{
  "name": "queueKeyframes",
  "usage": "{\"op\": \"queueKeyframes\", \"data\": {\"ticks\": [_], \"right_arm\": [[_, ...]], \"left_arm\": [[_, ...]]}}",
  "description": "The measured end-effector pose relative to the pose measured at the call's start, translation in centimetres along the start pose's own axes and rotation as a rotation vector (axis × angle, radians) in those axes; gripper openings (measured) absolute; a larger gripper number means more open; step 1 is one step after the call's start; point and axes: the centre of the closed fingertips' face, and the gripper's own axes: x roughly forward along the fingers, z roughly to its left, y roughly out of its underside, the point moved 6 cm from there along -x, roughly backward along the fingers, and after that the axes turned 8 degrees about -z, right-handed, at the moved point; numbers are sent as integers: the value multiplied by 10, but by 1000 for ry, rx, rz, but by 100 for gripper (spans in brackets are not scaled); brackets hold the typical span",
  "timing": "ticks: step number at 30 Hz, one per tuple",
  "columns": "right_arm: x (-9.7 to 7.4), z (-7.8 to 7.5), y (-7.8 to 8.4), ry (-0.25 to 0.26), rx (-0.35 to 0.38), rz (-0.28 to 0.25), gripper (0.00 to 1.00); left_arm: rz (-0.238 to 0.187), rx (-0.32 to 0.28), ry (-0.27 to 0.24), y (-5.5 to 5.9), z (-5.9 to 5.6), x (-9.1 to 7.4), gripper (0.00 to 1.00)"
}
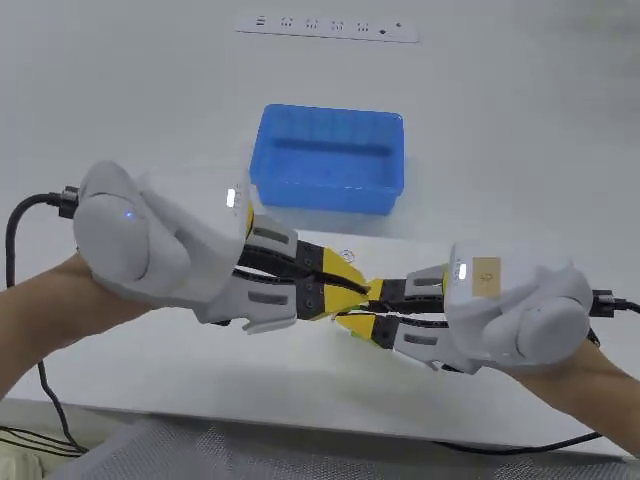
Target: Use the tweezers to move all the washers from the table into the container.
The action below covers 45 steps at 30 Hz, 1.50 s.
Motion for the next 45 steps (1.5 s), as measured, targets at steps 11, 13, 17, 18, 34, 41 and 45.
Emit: {"op": "queueKeyframes", "data": {"ticks": [11,13,17,18,34,41,45], "right_arm": [[5,-2,-4,2,0,28,9],[6,-3,-4,5,0,32,10],[8,-3,-4,5,8,39,11],[9,-4,-4,3,10,40,11],[16,-5,-11,-44,-2,50,9],[17,-9,-18,-31,-34,51,9],[19,-12,-22,-11,-52,54,9]], "left_arm": [[-21,-26,-31,5,6,-14,5],[-28,-39,-40,6,7,-16,5],[-35,-54,-44,7,7,-18,5],[-37,-55,-46,7,7,-18,5],[-43,-80,-56,5,9,-28,5],[-46,-79,-74,1,12,-35,5],[-53,-83,-87,0,18,-39,5]]}}
